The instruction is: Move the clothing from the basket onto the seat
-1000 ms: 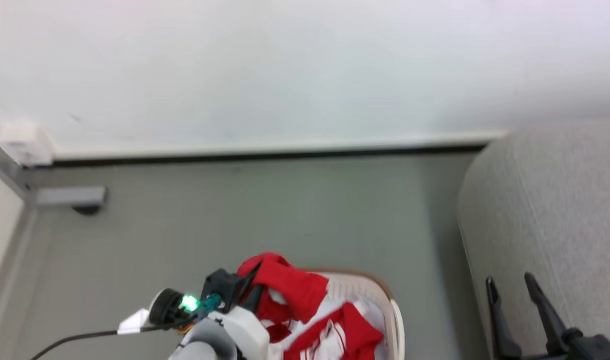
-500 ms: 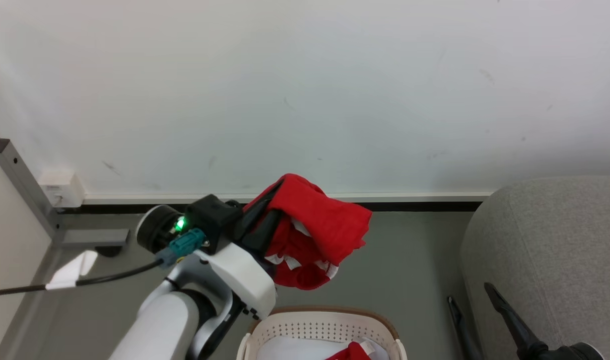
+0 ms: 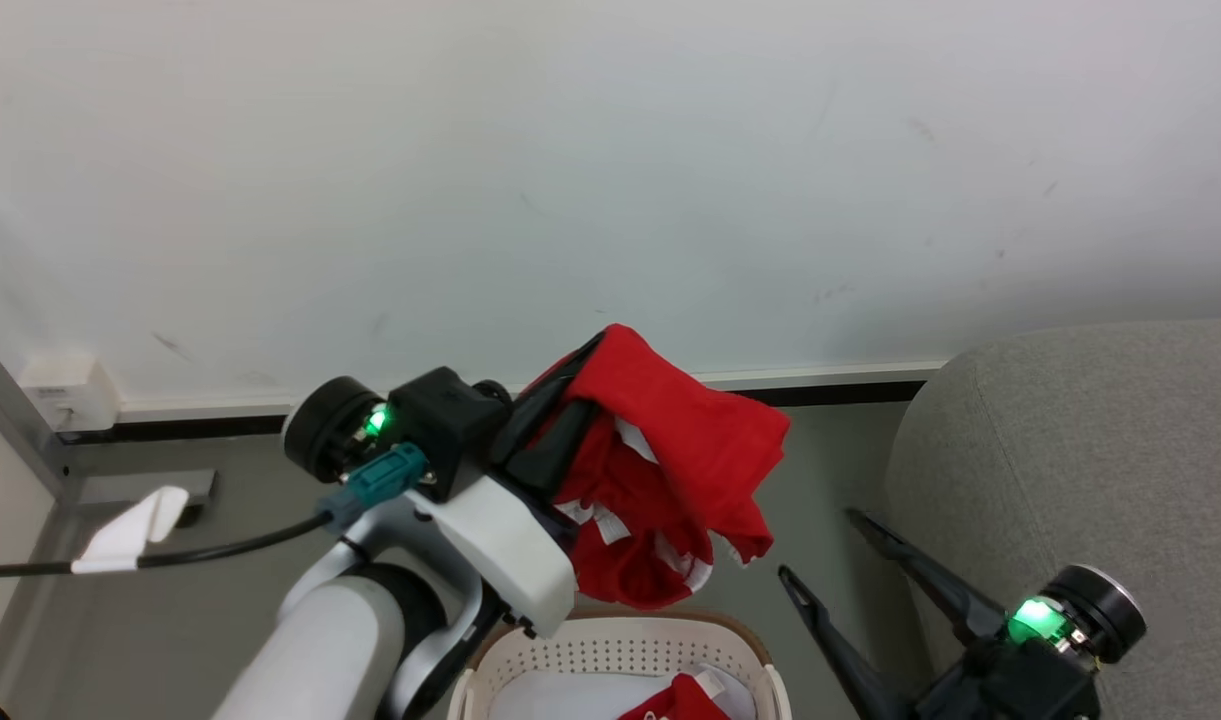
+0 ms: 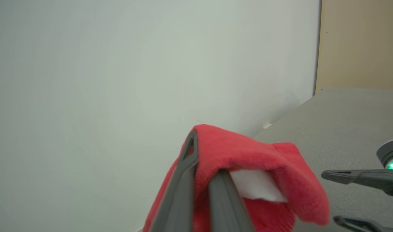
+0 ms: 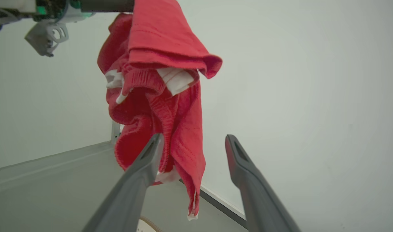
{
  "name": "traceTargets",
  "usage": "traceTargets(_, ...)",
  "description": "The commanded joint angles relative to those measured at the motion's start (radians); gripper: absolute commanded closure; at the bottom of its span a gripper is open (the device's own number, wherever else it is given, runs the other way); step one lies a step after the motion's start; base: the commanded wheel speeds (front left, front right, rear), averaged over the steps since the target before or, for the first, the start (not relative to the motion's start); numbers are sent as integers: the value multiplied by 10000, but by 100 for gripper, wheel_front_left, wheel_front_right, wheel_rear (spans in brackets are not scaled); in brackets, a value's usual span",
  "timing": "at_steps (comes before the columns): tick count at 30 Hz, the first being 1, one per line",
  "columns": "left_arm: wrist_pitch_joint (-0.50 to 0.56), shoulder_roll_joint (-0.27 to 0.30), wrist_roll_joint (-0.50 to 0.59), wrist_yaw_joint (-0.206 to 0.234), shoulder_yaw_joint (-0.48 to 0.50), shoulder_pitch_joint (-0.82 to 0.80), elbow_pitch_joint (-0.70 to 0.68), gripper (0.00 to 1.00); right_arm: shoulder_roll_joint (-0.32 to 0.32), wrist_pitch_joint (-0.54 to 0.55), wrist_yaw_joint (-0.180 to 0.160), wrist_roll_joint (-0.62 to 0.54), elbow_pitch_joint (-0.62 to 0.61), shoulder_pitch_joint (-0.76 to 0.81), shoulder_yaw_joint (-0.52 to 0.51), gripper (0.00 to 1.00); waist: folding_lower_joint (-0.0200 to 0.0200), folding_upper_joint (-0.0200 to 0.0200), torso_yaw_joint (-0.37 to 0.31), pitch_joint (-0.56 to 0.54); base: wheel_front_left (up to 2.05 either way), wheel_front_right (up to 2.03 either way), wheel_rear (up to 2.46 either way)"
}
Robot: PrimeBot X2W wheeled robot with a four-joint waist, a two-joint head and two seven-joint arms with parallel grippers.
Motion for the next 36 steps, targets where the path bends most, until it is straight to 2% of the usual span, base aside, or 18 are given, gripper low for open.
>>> traceTargets(1,-6,-32,-56,12,-35,52,-48,100,-68,86,1,-7,148,-348,283,0,1,-1,6,15,0,0,0)
traceTargets(8,-24,-253,-118,-64,-405,-10,-25,100,309,223,1,-360,2060,-2121,1450,0,1,-1,111,76,0,0,0)
traceTargets(16,32,-585,-333,-196,-863,-237,-22,100,1647,-241,-1,-1089,5500,-3991,2038,0,1,-1,346,142,0,0,0)
traceTargets(20,2,-726,-467,-234,-983,-357,34,100,2267,-426,-1,-682,7174,-4385,2179,0,1,-1,492,131,0,0,0)
traceTargets(21,-11,-754,-468,-236,-1007,-388,54,100,2365,-460,-1,-537,7464,-4491,2154,54,1,-1,536,124,0,0,0)
traceTargets(22,-24,-770,-479,-235,-1007,-398,76,100,2448,-565,-1,-409,7691,-4617,2211,100,1,-1,578,121,0,0,0)
traceTargets(29,-92,-600,-497,-89,-849,-247,279,100,2656,-972,-1,569,8178,-4861,2333,100,1,-1,604,143,0,0,0)
traceTargets(36,-210,-309,-328,133,-606,-136,694,100,2682,-1043,-1,1033,7660,-4793,2354,100,1,-1,411,206,0,0,0)
